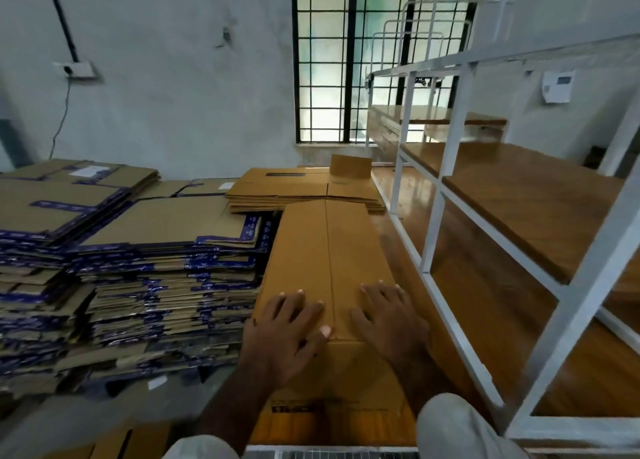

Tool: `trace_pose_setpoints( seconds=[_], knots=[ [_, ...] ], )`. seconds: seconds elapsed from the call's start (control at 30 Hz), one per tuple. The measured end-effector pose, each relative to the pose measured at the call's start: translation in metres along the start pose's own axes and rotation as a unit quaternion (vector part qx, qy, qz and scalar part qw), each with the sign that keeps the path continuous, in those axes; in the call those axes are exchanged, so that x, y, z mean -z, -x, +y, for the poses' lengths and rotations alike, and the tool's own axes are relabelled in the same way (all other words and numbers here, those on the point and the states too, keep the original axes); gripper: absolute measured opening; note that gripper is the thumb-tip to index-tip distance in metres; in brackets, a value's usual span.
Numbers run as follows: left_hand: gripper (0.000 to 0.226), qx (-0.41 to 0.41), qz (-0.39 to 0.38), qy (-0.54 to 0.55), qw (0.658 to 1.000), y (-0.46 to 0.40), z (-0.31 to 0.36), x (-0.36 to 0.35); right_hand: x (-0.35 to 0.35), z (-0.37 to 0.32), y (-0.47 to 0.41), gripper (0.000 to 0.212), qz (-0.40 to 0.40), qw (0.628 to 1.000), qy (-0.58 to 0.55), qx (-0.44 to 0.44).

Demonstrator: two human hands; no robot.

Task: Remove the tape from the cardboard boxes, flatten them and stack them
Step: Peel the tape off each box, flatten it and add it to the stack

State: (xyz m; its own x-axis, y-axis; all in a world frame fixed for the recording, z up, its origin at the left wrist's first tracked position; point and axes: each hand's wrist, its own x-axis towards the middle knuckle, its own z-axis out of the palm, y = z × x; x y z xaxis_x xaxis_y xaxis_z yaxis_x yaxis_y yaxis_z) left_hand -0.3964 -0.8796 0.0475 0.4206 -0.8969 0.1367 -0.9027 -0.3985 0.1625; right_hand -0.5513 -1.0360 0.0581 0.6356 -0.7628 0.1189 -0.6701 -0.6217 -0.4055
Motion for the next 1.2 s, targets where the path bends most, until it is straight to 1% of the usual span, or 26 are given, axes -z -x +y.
trace_pose_setpoints(
  seconds=[0.07, 0.17, 0.27, 0.33, 0.37, 0.4, 0.43, 0.5, 0.53, 0.6, 0.63, 0.73, 0.8, 0.87, 0.93, 1.0, 1.07, 1.1, 1.13, 1.2],
  knots=[
    [0.083, -0.013, -0.009, -0.018, 1.0, -0.001, 0.0, -0.001, -0.002, 0.002, -0.004, 0.059, -0.001, 1.0, -0.004, -0.003],
    [0.068, -0.036, -0.015, -0.054, 0.998, -0.001, 0.001, -0.001, -0.002, 0.002, -0.003, 0.06, 0.01, 1.0, -0.005, 0.001],
    [0.061, -0.045, -0.038, -0.077, 0.995, -0.003, -0.002, -0.002, -0.003, 0.003, -0.006, 0.064, 0.006, 1.0, -0.011, -0.007],
    [0.062, -0.043, -0.046, -0.076, 0.995, -0.003, -0.002, -0.003, -0.005, 0.005, -0.003, 0.074, 0.03, 0.999, -0.024, -0.009],
    [0.063, -0.04, -0.045, -0.081, 0.995, -0.002, -0.002, -0.003, -0.007, 0.007, 0.0, 0.075, 0.053, 0.997, -0.05, -0.02],
    [0.066, -0.039, -0.038, -0.09, 0.994, -0.002, -0.001, -0.003, -0.008, 0.011, 0.005, 0.074, 0.077, 0.989, -0.111, -0.053],
    [0.067, -0.035, -0.034, -0.101, 0.994, -0.001, 0.001, -0.001, -0.009, 0.014, 0.013, 0.073, 0.094, 0.972, -0.191, -0.099],
    [0.063, -0.019, -0.035, -0.111, 0.993, 0.003, 0.008, -0.004, -0.012, 0.019, 0.037, 0.073, 0.093, 0.924, -0.319, -0.188],
    [0.06, -0.011, -0.02, -0.104, 0.994, 0.006, 0.013, -0.007, -0.015, 0.021, 0.048, 0.071, 0.08, 0.912, -0.343, -0.212],
    [0.056, -0.008, 0.048, -0.085, 0.995, 0.019, 0.019, -0.015, -0.019, 0.019, 0.065, 0.066, 0.059, 0.896, -0.37, -0.238],
    [0.055, -0.014, 0.066, -0.071, 0.995, 0.024, 0.02, -0.019, -0.018, 0.016, 0.068, 0.066, 0.053, 0.886, -0.385, -0.251],
    [0.057, -0.02, 0.013, -0.021, 0.999, 0.027, 0.012, -0.025, -0.016, 0.009, 0.071, 0.078, 0.036, 0.861, -0.424, -0.279],
    [0.056, -0.026, 0.012, 0.009, 1.0, 0.025, 0.009, -0.022, -0.016, 0.006, 0.076, 0.08, 0.029, 0.854, -0.438, -0.279],
    [0.053, -0.017, 0.029, 0.061, 0.998, 0.027, 0.003, -0.017, -0.014, -0.002, 0.082, 0.077, 0.047, 0.858, -0.447, -0.248],
    [0.054, -0.012, 0.063, 0.112, 0.992, 0.037, -0.007, -0.017, -0.008, -0.014, 0.084, 0.077, 0.088, 0.875, -0.436, -0.19],
    [0.058, -0.007, 0.106, 0.204, 0.973, 0.048, -0.02, -0.017, 0.003, -0.034, 0.084, 0.073, 0.135, 0.909, -0.378, -0.114],
    [0.063, 0.011, 0.134, 0.336, 0.932, 0.061, -0.032, -0.025, 0.011, -0.059, 0.082, 0.07, 0.186, 0.948, -0.255, -0.035],
    [0.065, 0.019, 0.152, 0.394, 0.906, 0.069, -0.037, -0.032, 0.011, -0.072, 0.082, 0.069, 0.212, 0.958, -0.192, 0.007],
    [0.067, 0.025, 0.175, 0.436, 0.883, 0.076, -0.042, -0.041, 0.01, -0.088, 0.083, 0.069, 0.231, 0.963, -0.133, 0.043],
    [0.069, 0.05, 0.194, 0.497, 0.844, 0.091, -0.052, -0.065, -0.002, -0.116, 0.089, 0.067, 0.237, 0.969, -0.018, 0.071]
  ],
)
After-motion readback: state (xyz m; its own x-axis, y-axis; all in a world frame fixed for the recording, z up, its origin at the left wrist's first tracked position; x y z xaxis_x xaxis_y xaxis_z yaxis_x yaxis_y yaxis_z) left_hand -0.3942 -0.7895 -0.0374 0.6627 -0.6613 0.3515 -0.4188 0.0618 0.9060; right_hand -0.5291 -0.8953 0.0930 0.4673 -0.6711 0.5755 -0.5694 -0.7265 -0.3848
